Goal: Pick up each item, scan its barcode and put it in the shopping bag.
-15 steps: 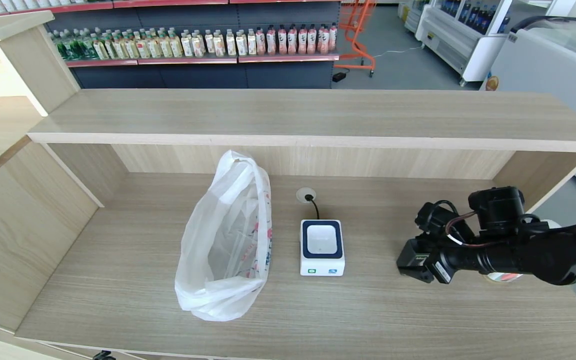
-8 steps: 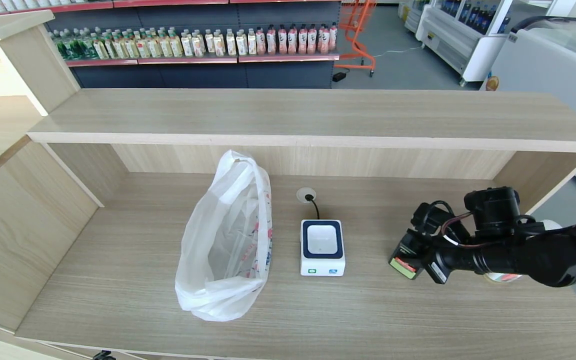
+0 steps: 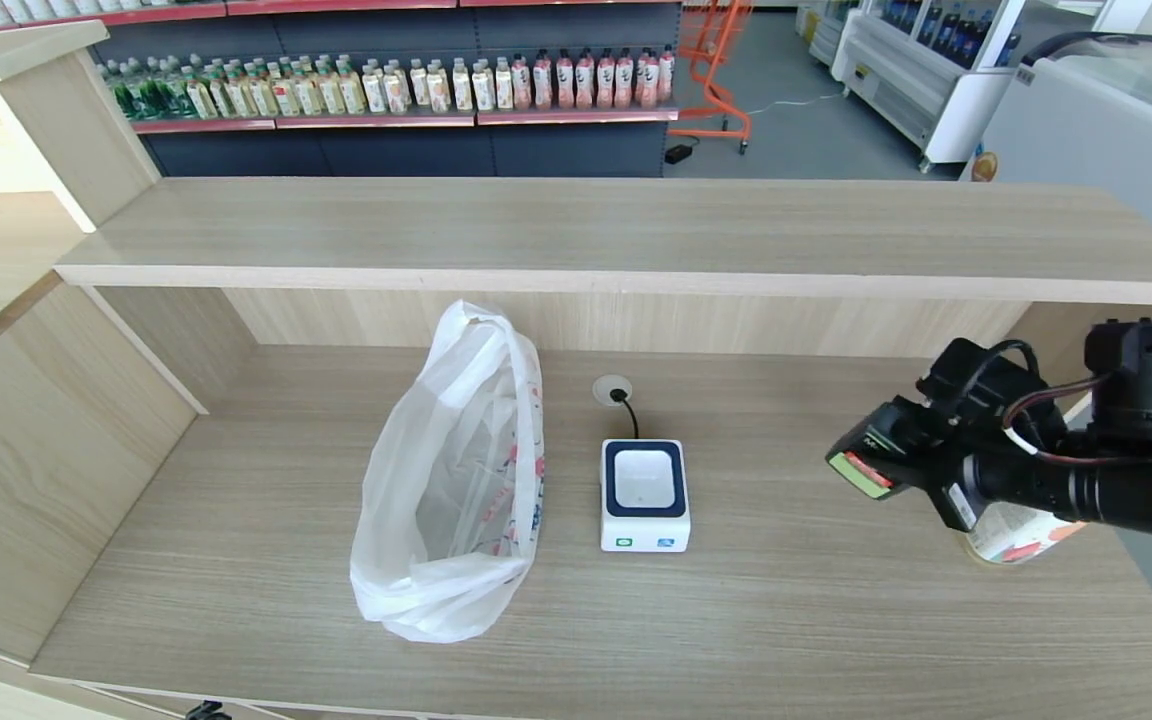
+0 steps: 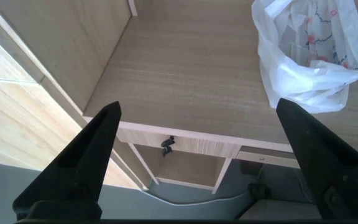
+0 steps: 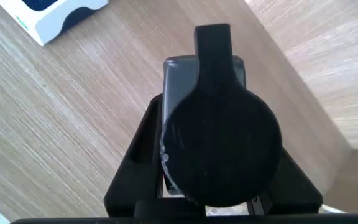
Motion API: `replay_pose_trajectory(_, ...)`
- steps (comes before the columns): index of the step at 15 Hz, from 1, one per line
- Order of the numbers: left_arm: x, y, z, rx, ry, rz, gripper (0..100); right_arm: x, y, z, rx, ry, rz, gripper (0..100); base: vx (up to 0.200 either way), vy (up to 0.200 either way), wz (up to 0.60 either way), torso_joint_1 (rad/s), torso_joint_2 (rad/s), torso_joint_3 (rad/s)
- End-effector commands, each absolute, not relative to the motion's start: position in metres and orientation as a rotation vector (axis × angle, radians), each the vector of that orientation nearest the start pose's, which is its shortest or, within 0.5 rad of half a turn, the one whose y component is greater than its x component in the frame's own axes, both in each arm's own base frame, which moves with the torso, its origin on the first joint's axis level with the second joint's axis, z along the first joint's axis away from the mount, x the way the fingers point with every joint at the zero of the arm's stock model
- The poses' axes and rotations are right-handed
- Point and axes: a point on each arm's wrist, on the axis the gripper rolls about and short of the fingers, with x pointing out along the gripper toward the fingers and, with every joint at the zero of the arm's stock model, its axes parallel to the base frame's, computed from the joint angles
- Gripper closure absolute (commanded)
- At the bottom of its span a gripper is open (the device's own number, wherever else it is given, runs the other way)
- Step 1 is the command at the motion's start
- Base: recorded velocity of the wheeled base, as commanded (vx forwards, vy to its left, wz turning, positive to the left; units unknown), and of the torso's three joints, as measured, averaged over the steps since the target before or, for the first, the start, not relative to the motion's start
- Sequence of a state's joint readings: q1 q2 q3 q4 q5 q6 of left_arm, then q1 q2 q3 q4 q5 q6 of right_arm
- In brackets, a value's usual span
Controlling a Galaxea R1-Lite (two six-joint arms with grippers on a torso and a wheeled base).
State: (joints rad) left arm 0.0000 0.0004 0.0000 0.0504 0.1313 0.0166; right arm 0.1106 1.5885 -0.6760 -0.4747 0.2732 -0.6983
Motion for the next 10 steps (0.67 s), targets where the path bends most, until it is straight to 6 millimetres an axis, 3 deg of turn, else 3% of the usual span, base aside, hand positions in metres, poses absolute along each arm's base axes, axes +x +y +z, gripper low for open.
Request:
replay_pose_trajectory(1, -0.023, 0.003, 0.07, 0.02, 0.052, 0.13, 0, 0.219, 0.022, 0.183, -0.869, 0.124, 0.461, 100, 0.0, 0.0, 0.0, 0.0, 0.0, 0.0)
replay_pose_trajectory(2, -0.023, 0.003, 0.07, 0.02, 0.052, 0.131, 0, 0.212, 0.019, 0.176, -1.025, -0.035, 0.49, 100, 0.0, 0.0, 0.0, 0.0, 0.0, 0.0)
replay_pose_trajectory(6, -0.023, 0.003, 0.07, 0.02, 0.052, 0.131, 0, 0.213, 0.026, 0.166, -1.406, -0.428, 0.784, 100, 0.0, 0.0, 0.0, 0.0, 0.0, 0.0)
replay_pose_trajectory(9, -0.023, 0.003, 0.07, 0.02, 0.052, 0.131, 0, 0.21, 0.043, 0.164, -1.669, -0.786, 0.866, 100, 0.0, 0.0, 0.0, 0.0, 0.0, 0.0)
replay_pose_trajectory(10, -0.023, 0.003, 0.07, 0.02, 0.052, 0.131, 0, 0.207, 0.057, 0.163, -1.797, -1.028, 0.878, 100, 0.0, 0.0, 0.0, 0.0, 0.0, 0.0)
